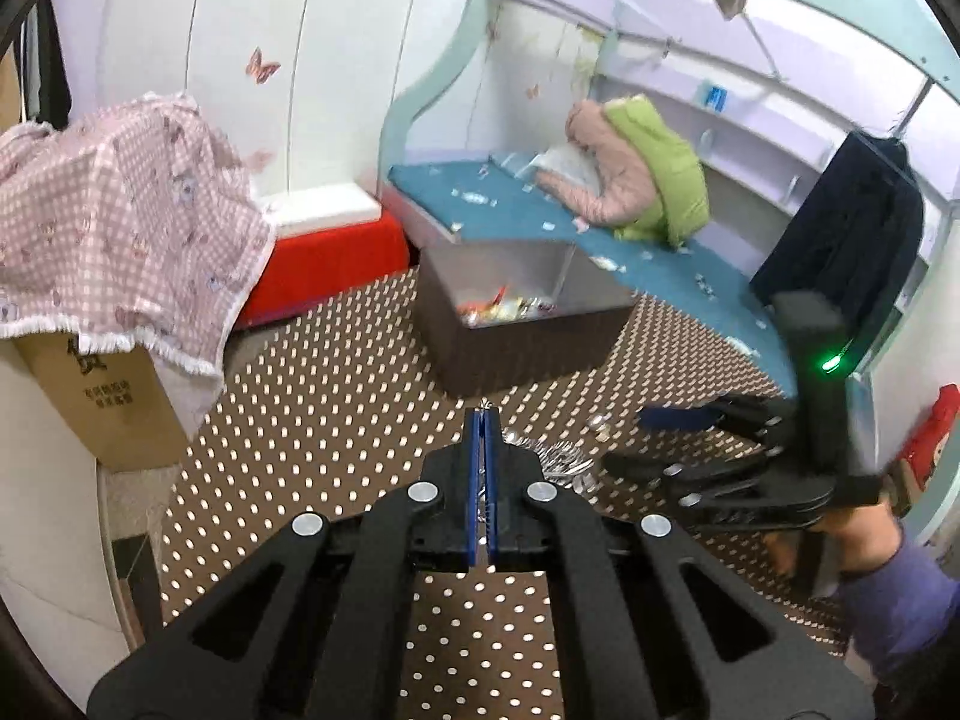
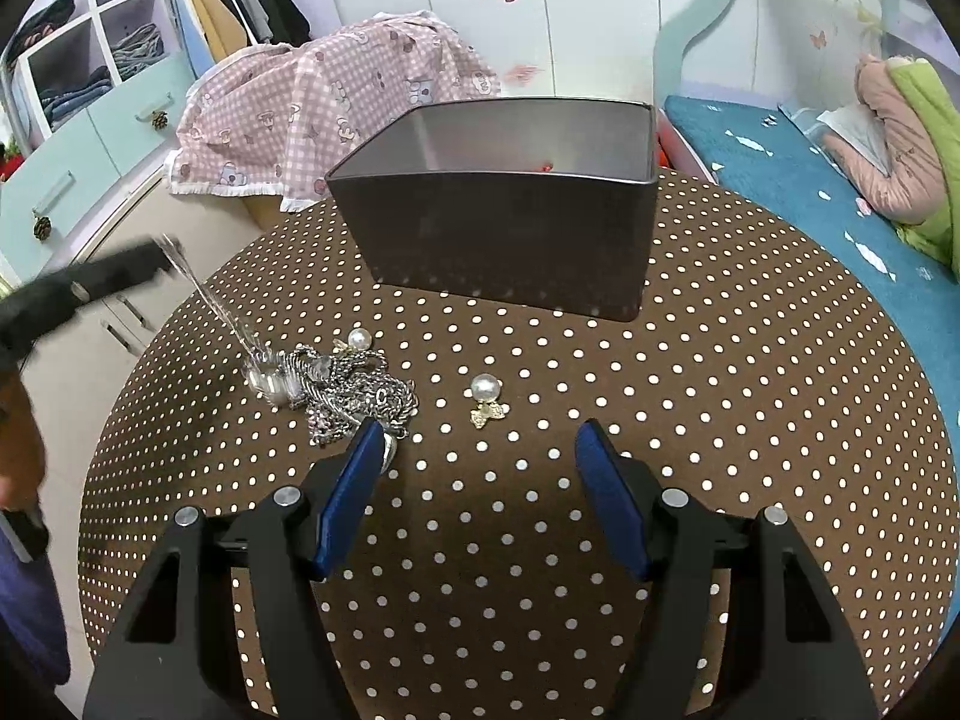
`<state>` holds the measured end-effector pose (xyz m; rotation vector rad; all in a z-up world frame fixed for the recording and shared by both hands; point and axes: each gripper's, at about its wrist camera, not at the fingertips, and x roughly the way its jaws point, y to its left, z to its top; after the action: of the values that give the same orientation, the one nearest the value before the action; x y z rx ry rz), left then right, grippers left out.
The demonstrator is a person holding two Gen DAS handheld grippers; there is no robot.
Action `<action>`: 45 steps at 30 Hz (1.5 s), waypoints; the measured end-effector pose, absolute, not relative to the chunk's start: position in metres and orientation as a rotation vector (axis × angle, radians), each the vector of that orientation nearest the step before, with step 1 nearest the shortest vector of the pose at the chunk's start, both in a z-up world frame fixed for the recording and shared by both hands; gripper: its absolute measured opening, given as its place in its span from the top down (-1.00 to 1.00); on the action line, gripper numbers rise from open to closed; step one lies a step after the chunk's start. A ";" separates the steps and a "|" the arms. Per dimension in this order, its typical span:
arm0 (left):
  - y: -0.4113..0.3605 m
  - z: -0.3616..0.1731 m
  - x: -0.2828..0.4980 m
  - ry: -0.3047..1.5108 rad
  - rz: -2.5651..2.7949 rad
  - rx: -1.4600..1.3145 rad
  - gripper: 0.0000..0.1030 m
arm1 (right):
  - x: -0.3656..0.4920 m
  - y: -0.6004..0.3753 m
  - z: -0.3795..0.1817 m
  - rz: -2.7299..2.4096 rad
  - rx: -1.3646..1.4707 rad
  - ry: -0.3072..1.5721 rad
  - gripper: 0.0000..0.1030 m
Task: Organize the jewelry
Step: 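Grasp a silver chain with left tool while right tool grasps the pearl earring, then lower the silver chain and pearl earring into the grey box, open both tools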
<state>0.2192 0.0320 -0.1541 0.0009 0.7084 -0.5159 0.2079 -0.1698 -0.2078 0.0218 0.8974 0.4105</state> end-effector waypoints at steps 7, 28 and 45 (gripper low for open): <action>0.035 -0.100 0.206 0.587 -0.525 -0.004 0.98 | 0.214 -0.166 -0.208 0.412 0.024 0.891 -0.23; -0.005 -0.078 0.257 0.632 -0.600 -0.016 0.98 | 0.228 -0.169 -0.164 0.424 -0.014 0.787 0.81; -0.059 -0.121 0.359 0.798 -0.528 0.000 0.98 | 0.289 -0.187 -0.123 0.386 0.083 0.771 0.81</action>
<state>0.3586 -0.0589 -0.1209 -0.0003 0.7978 -0.5275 0.2891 -0.1867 -0.1232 0.0829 0.7712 0.3856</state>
